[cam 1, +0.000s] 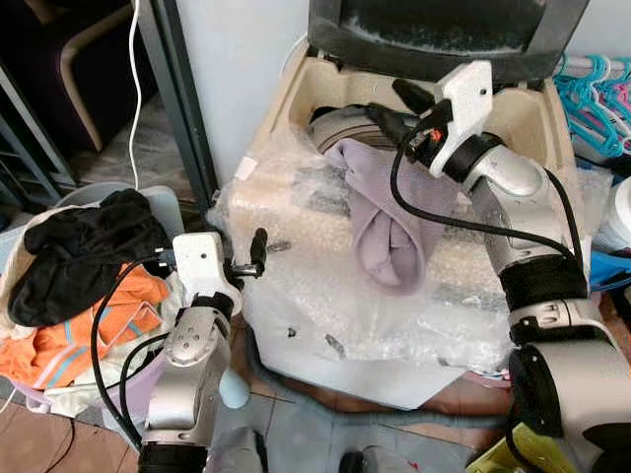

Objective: Clothes washing

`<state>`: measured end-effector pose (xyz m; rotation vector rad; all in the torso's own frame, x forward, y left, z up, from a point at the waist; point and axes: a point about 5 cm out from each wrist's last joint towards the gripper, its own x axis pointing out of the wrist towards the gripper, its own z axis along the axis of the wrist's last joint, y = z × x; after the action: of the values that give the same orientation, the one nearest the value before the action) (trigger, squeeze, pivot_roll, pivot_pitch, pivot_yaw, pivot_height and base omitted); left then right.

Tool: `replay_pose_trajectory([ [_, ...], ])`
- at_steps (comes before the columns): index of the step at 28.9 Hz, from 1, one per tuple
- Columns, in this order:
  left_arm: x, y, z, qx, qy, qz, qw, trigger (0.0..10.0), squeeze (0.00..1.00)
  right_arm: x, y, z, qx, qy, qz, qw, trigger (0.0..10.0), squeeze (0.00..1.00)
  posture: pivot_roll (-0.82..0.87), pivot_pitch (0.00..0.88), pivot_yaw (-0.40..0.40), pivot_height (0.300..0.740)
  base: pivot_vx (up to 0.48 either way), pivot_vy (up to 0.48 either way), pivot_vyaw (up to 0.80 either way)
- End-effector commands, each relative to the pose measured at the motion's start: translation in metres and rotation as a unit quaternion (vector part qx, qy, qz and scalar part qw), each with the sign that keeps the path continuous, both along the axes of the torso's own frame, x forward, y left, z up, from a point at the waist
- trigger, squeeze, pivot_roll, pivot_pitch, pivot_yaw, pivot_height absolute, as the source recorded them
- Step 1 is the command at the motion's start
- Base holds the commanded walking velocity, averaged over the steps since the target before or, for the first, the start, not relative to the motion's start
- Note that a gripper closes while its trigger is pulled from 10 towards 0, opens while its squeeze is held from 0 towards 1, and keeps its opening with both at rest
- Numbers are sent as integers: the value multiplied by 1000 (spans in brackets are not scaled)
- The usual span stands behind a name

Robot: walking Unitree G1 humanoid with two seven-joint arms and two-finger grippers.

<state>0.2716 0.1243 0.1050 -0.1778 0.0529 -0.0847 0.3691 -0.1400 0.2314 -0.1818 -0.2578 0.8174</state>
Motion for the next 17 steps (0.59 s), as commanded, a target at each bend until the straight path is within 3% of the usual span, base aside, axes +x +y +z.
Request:
replay_pose_trajectory([
  [1, 0, -3, 1, 2, 0, -7, 1000, 10000, 0, -15, 3, 12, -29, -7, 84, 996, 10000, 1000, 28, 59, -16, 740, 0, 0, 0],
  [4, 1, -2, 1, 2, 0, -7, 1000, 10000, 0, -20, -4, -4, -96, 5, 95, 991, 10000, 1000, 28, 62, -17, 740, 0, 0, 0],
  [5, 1, -2, 1, 2, 0, -7, 1000, 10000, 0, -20, -4, -4, -96, 5, 95, 991, 10000, 1000, 28, 62, -17, 740, 0, 0, 0],
  [7, 1, -2, 2, 3, 0, -7, 1000, 10000, 0, -16, -17, -15, -146, 19, 63, 987, 10000, 1000, 29, 64, -18, 740, 0, 0, 0],
  [11, 1, -2, 2, 4, -1, -6, 1000, 10000, 0, -15, -24, -18, -169, 34, 59, 983, 10000, 1000, 35, 65, -18, 740, 0, 0, 0],
  [12, 1, -2, 2, 4, -1, -6, 1000, 10000, 0, -14, -28, -21, -186, 41, 50, 980, 10000, 1000, 35, 65, -18, 740, 0, 0, 0],
  [13, 0, -2, 2, 5, 0, -6, 1000, 10000, 0, -11, -37, -30, -237, 53, 22, 970, 10000, 1000, 37, 64, -19, 740, 0, 0, 0],
  [15, 0, -2, 2, 5, 0, -6, 1000, 10000, 0, -10, -41, -33, -256, 55, 11, 965, 10000, 1000, 37, 64, -19, 740, 0, 0, 0],
  [16, 0, -2, 1, 6, 0, -6, 1000, 10000, 0, -4, -50, -37, -289, 47, -38, 956, 10000, 1000, 40, 64, -20, 740, 0, 0, 0],
  [17, 0, -2, 1, 6, 0, -5, 1000, 10000, 0, -2, -52, -38, -295, 44, -49, 953, 10000, 1000, 40, 64, -20, 740, 0, 0, 0],
])
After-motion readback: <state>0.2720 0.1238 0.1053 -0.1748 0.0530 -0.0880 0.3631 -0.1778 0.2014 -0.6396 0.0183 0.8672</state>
